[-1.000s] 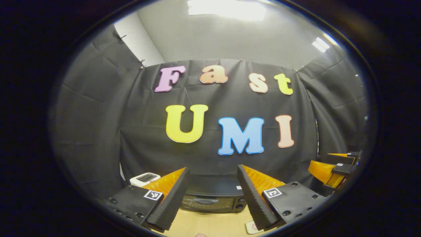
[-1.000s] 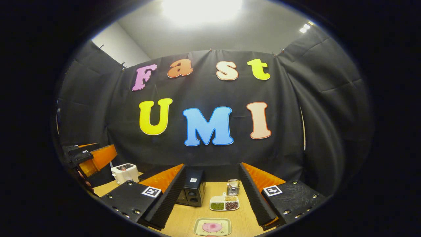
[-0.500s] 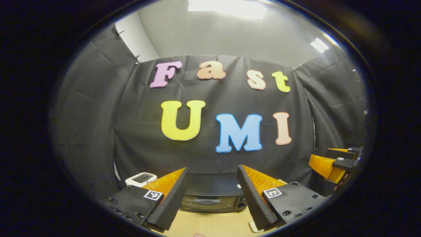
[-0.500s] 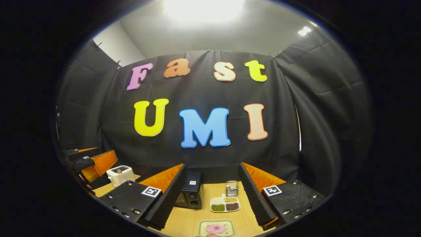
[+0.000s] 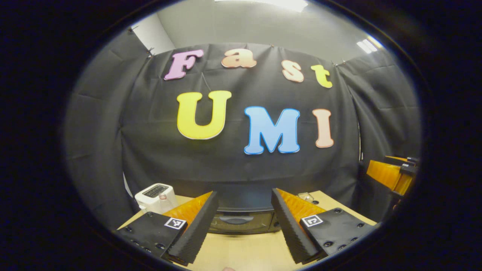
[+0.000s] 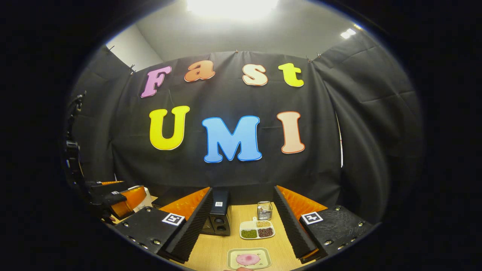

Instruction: Open the electric oven with the left hand, put the food in, and close the electric oven.

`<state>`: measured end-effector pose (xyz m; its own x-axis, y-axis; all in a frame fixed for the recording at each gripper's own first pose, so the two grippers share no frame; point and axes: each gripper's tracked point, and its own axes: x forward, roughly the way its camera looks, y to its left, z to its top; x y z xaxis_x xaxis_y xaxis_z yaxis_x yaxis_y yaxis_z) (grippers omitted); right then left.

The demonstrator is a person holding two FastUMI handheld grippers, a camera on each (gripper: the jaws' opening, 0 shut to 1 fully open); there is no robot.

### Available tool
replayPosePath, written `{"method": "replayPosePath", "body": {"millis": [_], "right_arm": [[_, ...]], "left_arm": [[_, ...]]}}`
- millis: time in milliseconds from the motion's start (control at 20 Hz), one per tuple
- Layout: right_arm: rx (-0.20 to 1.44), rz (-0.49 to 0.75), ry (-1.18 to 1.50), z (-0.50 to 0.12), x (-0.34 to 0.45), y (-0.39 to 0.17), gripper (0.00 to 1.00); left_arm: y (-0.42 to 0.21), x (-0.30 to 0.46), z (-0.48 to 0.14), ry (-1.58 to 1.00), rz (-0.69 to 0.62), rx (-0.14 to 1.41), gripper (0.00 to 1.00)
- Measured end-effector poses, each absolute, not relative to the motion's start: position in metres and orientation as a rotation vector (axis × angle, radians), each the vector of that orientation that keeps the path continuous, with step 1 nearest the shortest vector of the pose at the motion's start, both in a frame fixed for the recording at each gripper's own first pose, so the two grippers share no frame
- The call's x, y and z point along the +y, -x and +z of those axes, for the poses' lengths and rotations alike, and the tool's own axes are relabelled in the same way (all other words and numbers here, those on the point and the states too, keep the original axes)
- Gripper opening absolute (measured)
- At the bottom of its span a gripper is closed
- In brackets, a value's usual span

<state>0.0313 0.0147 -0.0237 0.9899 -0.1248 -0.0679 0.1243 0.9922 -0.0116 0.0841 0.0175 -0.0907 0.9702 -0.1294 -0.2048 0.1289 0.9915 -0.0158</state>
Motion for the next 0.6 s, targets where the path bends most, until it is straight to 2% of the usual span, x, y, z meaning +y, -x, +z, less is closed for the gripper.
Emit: {"method": "replayPosePath", "body": {"millis": [300, 350, 500, 550, 600], "right_arm": [[0.090, -0.143, 0.035, -0.028, 0.002, -0.037, 0.97], [0.091, -0.145, 0.038, -0.027, 0.000, -0.038, 0.97], [0.091, -0.160, 0.044, -0.028, -0.007, -0.040, 0.97], [0.095, -0.165, 0.042, -0.028, -0.009, -0.040, 0.97], [0.100, -0.171, 0.040, -0.031, -0.011, -0.040, 0.97]], "left_arm": [[-0.143, 0.013, -0.154, 0.004, -0.139, 0.331, 1.00], [-0.154, 0.013, -0.166, -0.001, -0.136, 0.351, 0.95], [-0.181, 0.012, -0.197, -0.014, -0.126, 0.405, 1.00], [-0.189, 0.012, -0.208, -0.026, -0.126, 0.417, 0.92], [-0.197, 0.012, -0.216, -0.045, -0.123, 0.425, 0.96]]}}
